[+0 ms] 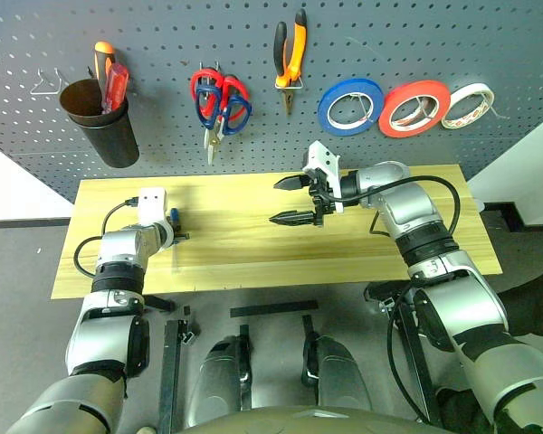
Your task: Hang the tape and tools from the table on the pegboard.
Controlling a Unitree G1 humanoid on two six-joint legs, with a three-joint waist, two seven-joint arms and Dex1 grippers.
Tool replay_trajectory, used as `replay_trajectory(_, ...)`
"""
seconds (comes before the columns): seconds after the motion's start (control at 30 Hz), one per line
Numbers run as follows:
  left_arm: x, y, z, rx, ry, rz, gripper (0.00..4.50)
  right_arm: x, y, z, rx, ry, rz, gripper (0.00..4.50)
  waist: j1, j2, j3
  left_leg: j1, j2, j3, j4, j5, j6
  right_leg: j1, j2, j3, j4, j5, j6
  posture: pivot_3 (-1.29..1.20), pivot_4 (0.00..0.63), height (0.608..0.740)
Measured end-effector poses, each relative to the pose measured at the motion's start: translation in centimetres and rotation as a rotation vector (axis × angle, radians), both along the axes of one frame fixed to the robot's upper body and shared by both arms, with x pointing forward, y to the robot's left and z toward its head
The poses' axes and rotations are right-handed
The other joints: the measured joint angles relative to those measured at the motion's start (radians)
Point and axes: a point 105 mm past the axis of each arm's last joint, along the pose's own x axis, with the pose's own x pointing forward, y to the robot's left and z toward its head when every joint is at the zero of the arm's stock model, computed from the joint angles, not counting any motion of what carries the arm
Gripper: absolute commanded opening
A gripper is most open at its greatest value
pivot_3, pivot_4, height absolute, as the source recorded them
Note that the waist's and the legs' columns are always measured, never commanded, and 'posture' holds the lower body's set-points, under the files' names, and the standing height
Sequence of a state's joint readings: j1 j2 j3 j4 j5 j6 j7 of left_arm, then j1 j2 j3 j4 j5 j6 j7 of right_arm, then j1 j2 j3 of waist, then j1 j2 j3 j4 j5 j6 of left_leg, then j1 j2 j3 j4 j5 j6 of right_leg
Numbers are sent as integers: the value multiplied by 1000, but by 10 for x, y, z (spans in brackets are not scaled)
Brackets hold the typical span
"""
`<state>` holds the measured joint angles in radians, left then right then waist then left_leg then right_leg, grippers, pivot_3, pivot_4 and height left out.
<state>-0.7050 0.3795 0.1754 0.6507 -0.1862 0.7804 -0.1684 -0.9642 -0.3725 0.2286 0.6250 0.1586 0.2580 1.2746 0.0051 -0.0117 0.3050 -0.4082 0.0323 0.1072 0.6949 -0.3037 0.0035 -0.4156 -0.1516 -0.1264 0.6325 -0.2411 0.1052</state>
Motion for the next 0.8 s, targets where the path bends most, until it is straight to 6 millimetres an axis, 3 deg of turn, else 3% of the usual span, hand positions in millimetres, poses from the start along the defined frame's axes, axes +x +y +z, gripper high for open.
replay_trajectory(0.2,-23,-6,-2,-26,3,-77,516,1,-5,5,6,-6,-5,4500,-1,0,0,-1,0,0,-1,0,0,-1,0,0,-1,0,0,51,258,740)
replay_trajectory(0.27,-33,-12,9,-41,-74,-147,516,2,-16,14,20,-10,-21,4500,0,0,-1,-4,0,-1,-1,0,0,-5,0,0,-1,0,0,59,237,740)
replay_trajectory(0.47,-57,-23,82,-51,-411,-342,516,-10,-22,61,173,-34,5,4500,8,-2,-6,-9,1,0,-1,0,0,-8,0,-1,-1,0,0,88,187,740)
replay_trajectory(0.57,-71,-30,104,-117,-512,-410,516,-18,-20,72,205,-36,34,4500,10,-4,-9,-10,0,0,-1,0,0,-8,0,-1,-2,0,0,116,165,740)
replay_trajectory(0.7,-87,-41,149,-236,-678,-557,516,-21,-28,82,235,-37,24,4500,19,-8,-18,-15,0,-2,1,0,0,-10,0,-4,-2,0,0,132,137,740)
replay_trajectory(0.8,-95,-42,207,-304,-917,-634,516,-23,-30,92,293,-29,17,4500,35,-9,-32,-16,0,-3,1,0,0,-10,1,-5,-2,0,0,130,117,740)
